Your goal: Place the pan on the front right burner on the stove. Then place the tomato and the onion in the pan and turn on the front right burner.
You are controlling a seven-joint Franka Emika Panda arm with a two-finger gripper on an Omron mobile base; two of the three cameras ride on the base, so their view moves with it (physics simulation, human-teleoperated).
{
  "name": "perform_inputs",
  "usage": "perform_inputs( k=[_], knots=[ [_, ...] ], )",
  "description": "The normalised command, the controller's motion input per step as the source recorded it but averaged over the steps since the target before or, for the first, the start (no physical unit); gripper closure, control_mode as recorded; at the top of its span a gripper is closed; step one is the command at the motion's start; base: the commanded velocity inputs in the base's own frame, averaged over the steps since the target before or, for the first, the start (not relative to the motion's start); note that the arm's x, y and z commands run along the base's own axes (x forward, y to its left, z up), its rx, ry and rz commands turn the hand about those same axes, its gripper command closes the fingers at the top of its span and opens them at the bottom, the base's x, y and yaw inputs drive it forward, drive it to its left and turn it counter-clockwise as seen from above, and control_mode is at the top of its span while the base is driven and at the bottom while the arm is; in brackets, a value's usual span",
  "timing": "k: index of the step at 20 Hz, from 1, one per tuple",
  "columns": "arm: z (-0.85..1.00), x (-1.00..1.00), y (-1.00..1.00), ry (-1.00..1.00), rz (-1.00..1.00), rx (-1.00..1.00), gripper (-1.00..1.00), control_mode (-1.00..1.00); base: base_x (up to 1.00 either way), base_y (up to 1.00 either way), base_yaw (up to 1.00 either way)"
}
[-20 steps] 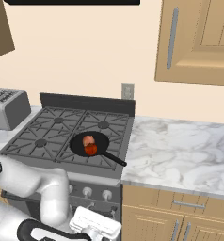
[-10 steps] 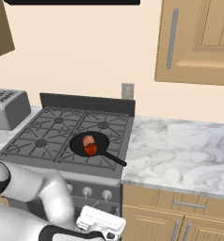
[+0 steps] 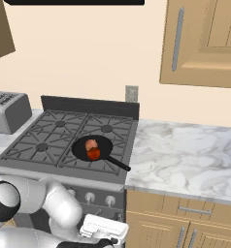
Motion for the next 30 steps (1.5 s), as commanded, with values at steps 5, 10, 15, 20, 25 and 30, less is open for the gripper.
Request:
perform_inputs(
  k=[5,10,15,20,25,30],
  knots=[
    [-0.03,0.23,0.22,0.00,0.09,-0.01,-1.00,-1.00,0.00,0.00,0.00],
    [-0.11,0.16,0.21,0.02,0.09,-0.03,-1.00,-1.00,0.00,0.00,0.00],
    [-0.06,0.04,0.03,0.00,0.02,-0.02,-1.00,-1.00,0.00,0.00,0.00],
    [-0.12,0.19,0.00,0.00,0.00,0.00,-1.00,-1.00,0.00,0.00,0.00],
    [-0.16,0.47,0.00,0.00,0.00,0.00,-1.00,-1.00,0.00,0.00,0.00],
    [-0.27,0.27,0.01,0.02,0.00,0.00,-1.00,-1.00,0.00,0.00,0.00]
  ],
)
